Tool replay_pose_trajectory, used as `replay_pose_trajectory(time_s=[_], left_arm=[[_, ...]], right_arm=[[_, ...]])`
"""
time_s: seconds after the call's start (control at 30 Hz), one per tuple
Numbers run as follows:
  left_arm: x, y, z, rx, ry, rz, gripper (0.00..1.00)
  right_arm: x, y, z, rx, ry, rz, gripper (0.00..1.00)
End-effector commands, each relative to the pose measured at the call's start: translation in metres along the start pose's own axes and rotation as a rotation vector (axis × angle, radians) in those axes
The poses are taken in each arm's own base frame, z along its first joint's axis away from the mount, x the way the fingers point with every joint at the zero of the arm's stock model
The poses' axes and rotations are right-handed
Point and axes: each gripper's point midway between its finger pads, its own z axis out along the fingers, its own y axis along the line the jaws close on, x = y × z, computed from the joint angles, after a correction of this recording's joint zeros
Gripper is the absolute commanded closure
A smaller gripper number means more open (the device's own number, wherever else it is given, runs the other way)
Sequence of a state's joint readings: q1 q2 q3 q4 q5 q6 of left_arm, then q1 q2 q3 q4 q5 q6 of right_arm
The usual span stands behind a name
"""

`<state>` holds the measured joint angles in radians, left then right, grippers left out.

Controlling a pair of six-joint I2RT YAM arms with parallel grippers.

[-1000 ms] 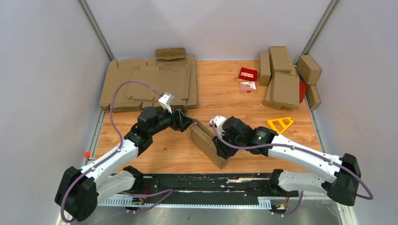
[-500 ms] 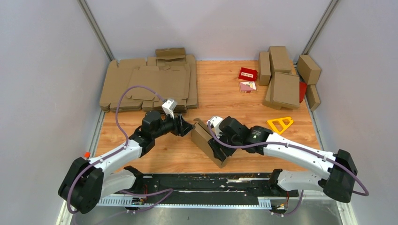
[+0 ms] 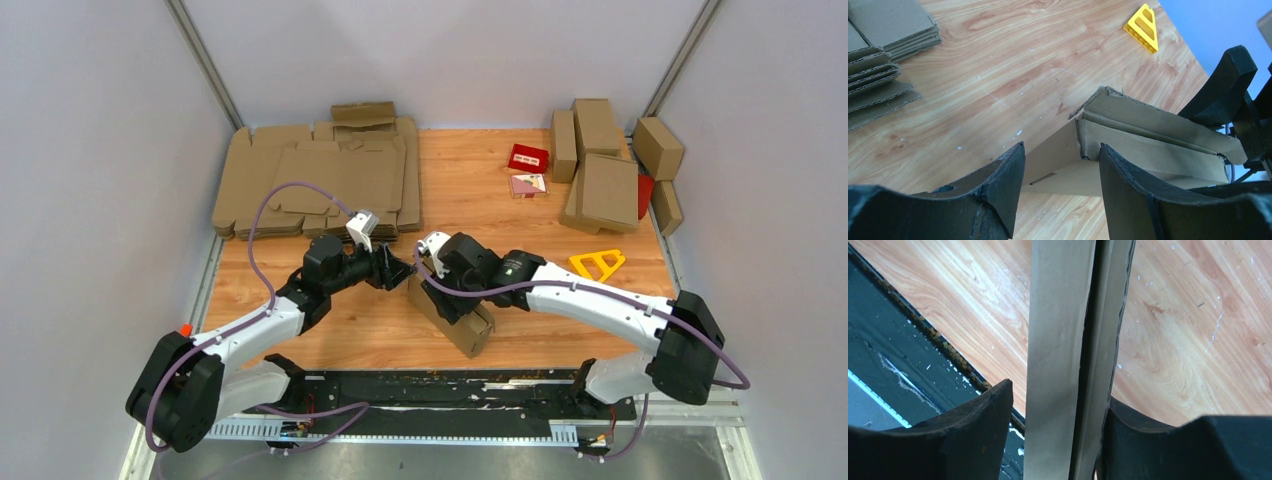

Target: Fold the paper box

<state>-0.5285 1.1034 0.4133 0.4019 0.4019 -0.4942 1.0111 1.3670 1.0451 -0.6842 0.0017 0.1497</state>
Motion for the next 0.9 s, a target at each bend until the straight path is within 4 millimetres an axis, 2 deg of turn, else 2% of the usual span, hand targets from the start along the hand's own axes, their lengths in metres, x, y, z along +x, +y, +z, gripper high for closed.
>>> replay_pose_trajectory(time_s=[0.0,0.3,0.47,0.63,0.87], left_arm=[[0.005,0.004,0.000,-0.010,0.024,0.018,0.37],[0.002,0.002,0.000,-0.005,0.020,0.024,0.37],[-0.006,-0.003,-0.004,-0.002,-0.001,0.025,0.30],[-0.022,-0.008,-0.012,-0.009,-0.053,0.050,0.23],[-0.040,-0.012,-0.009,-0.004,-0.098,0.096,0.22]], right_arm=[[-0.032,-0.004,0.002,0.035,-0.073,-0.009,0.47],[-0.038,-0.003,0.003,0.029,-0.098,-0.022,0.61],[-0.030,-0.007,0.001,0.046,-0.073,-0.031,0.66],[-0.019,-0.005,-0.004,0.025,-0.065,-0.033,0.68],[-0.010,-0.007,-0.017,0.023,-0.063,-0.041,0.70]])
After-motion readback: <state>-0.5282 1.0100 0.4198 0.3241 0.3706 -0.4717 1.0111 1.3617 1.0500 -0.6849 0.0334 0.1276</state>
